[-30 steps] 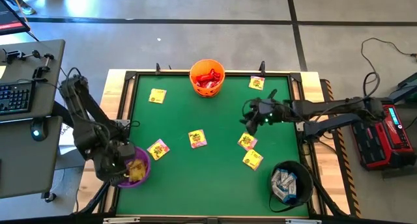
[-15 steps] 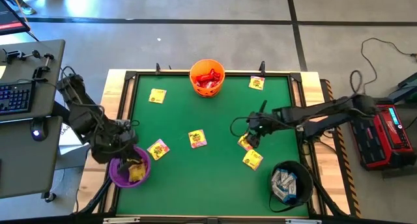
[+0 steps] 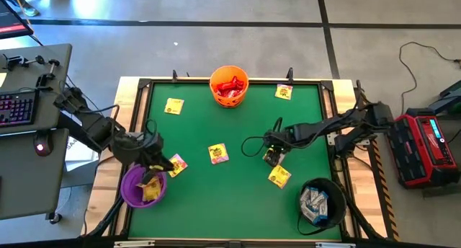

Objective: Sort candy by brand, put in halloween buckets
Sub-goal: Put the yellow candy into the purple bucket

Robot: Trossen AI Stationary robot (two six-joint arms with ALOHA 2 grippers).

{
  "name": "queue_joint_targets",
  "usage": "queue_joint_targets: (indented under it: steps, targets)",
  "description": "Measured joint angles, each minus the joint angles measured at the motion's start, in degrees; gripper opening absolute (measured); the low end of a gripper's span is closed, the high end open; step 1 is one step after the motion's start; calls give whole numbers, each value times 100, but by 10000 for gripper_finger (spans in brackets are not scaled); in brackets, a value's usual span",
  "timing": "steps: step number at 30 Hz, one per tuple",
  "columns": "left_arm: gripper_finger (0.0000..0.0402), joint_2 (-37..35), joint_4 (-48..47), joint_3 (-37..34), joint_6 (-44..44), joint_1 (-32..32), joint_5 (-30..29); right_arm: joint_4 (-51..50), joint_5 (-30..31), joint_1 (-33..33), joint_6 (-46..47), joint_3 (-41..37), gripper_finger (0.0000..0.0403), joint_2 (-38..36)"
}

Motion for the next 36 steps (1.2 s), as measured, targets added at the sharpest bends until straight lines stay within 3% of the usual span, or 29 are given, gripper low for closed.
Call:
queue_joint_targets:
  steps: [13,21,27,36]
  targets:
    - [32,0,426,0,985,1194,531,15,-237,0,-5,18,11,-171]
    - [18,56,1230,0,1441,2322,792,-90,-318,0,-273,725,7,-177]
    - [16,258,1580,0,1884,3036,679,-340,49,0,-555,1767,3,-181]
    - [75,826,2556,0,3138,3689,598,-490,931,-39,-658,3175,0,-183]
